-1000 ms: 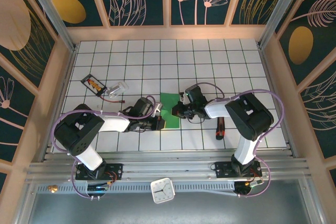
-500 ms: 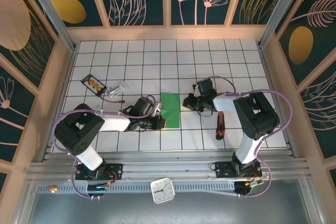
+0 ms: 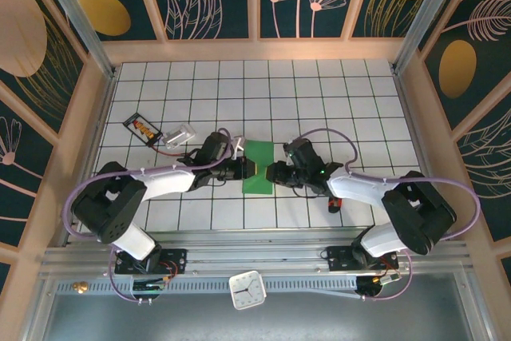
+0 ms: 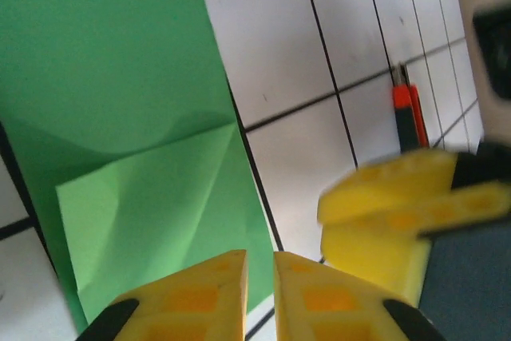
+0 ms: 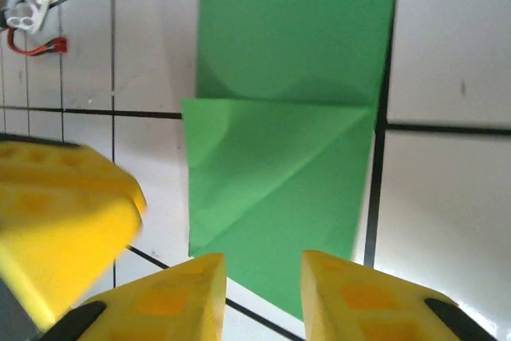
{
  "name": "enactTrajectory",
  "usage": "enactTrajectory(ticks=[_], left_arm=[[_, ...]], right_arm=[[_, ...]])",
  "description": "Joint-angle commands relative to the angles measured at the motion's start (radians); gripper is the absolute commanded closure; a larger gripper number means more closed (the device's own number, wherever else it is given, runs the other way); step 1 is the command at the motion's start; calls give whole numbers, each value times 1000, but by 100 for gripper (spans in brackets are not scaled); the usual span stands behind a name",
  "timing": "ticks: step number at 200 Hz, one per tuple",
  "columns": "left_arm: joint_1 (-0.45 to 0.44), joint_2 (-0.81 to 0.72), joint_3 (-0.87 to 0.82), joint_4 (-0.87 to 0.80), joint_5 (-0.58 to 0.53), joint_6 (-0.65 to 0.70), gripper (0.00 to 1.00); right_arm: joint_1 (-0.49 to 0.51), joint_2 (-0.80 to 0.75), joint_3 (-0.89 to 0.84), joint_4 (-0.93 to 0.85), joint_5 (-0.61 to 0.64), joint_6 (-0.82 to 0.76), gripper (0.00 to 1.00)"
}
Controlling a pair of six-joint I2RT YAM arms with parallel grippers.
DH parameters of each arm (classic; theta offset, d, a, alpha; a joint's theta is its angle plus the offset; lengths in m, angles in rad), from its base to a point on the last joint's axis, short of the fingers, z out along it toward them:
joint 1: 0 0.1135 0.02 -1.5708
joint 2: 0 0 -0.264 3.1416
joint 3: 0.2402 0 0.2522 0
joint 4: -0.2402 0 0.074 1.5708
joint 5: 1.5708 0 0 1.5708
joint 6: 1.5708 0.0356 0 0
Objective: Fold a paper plane with a square sheet of paper (pick it up from the middle)
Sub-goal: Fold the triangle a second time at the center of the table.
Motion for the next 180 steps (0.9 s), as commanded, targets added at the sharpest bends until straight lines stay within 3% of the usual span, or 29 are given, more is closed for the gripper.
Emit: enactTrajectory(ticks=[1, 14, 36, 180], left_arm=[[13, 64, 34, 6, -3, -8, 95], [14, 86, 45, 14, -5, -2, 100], [15, 107, 45, 9, -35, 20, 100], [17, 169, -8, 31, -28, 53, 100]], right_arm=[[51, 4, -12, 31, 48, 99, 58], [70, 10, -23, 42, 57, 136, 54], [76, 20, -51, 63, 64, 188, 52], [92, 63, -55, 64, 104, 171, 53]])
